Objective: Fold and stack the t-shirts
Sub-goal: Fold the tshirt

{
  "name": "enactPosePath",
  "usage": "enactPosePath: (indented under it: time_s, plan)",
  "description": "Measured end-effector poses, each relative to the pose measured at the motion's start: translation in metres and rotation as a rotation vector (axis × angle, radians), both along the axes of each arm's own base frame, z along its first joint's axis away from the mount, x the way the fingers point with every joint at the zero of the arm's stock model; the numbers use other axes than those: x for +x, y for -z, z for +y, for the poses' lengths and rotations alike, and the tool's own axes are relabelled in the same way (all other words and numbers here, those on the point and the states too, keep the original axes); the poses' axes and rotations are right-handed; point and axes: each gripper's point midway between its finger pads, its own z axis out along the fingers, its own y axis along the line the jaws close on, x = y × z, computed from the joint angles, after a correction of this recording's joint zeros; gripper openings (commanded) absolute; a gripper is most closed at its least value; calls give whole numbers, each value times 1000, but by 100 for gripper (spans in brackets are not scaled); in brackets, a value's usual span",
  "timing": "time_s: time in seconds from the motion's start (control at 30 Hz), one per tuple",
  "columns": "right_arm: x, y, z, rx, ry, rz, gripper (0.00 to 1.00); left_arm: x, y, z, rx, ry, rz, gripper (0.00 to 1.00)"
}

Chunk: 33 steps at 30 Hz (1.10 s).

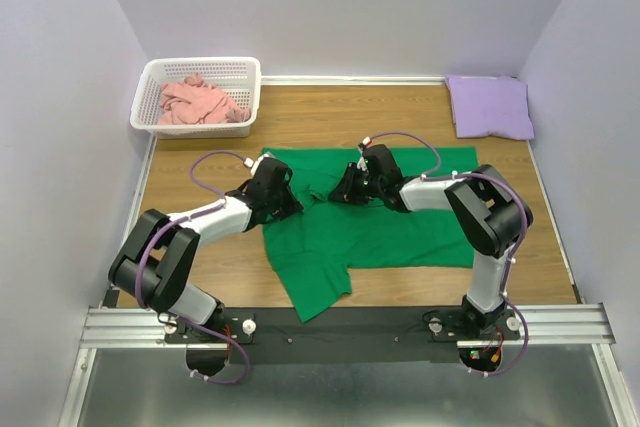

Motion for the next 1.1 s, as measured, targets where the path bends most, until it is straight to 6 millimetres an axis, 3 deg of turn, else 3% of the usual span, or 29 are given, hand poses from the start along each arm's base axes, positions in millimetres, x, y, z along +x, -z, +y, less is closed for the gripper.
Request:
enactPosePath:
  time_s: [0.17,0.33,0.6,0.77,1.1]
  plan:
    - [0,1,0,-1,-1,0,1,-1,0,1,8,3,1,0]
    - [0,1,-1,-9,-10,-11,1,-1,-5,2,8,7,-12,0]
    - [0,-10,-21,-66,-11,-38,1,-4,-10,6,52,39,-9,0]
    - [-5,-7,-31,-130,-41,-25,1,-3,-16,7,82,76,-10,0]
    - [-12,-5,-38,-206,-98,4,1,-21,-10,-2,79,208,55,0]
